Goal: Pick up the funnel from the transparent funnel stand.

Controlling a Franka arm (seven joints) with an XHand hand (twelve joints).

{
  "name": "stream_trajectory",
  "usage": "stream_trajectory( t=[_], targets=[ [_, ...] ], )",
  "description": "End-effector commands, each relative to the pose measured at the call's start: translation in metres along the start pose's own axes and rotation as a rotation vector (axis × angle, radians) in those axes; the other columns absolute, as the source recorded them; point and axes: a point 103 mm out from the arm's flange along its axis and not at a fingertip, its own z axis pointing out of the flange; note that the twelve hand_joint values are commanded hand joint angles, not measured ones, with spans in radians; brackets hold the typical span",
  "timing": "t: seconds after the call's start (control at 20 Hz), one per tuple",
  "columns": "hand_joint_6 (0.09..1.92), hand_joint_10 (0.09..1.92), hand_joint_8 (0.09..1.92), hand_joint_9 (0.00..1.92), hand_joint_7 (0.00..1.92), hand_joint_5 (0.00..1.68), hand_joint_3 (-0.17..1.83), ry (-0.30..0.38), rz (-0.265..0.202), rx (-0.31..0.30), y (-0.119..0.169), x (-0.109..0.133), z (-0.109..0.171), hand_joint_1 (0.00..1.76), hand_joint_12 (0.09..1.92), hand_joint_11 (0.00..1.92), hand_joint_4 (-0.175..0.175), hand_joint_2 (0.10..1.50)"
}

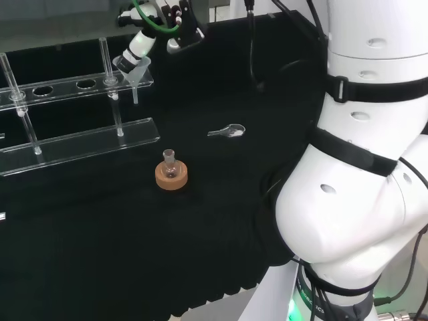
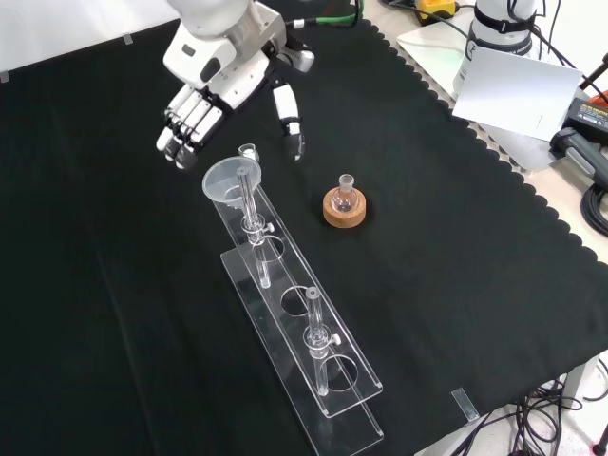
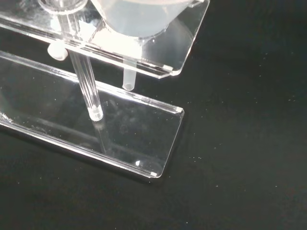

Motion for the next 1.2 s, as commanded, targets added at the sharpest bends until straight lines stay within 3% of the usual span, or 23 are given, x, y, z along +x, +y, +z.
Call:
stream_trajectory(
  t=[0.05,0.35,0.8,1.0,1.2],
  targets=[
    [0.09,0.09,0.09,0.0,0.0,0.0,0.01,0.007,-0.032,0.049,0.017,-0.005,0.013,0.53,1.02,0.0,-0.018,0.6],
    [0.09,0.09,0.09,0.0,0.0,0.0,0.01,-0.007,-0.055,0.075,0.027,-0.008,0.02,0.53,1.05,0.0,-0.021,0.61],
    [0.09,0.09,0.09,0.08,0.03,0.0,0.01,-0.025,-0.054,0.074,0.032,-0.013,0.025,0.53,1.2,0.0,-0.032,0.63],
    [0.09,0.51,0.18,0.01,0.13,0.0,0.01,-0.017,-0.057,0.074,0.037,-0.009,0.03,0.54,1.3,0.0,-0.033,0.64],
    [0.09,0.79,0.43,0.03,0.16,0.05,0.01,0.007,-0.051,0.08,0.041,-0.01,0.035,0.54,1.37,0.0,-0.03,0.65]
  ],
)
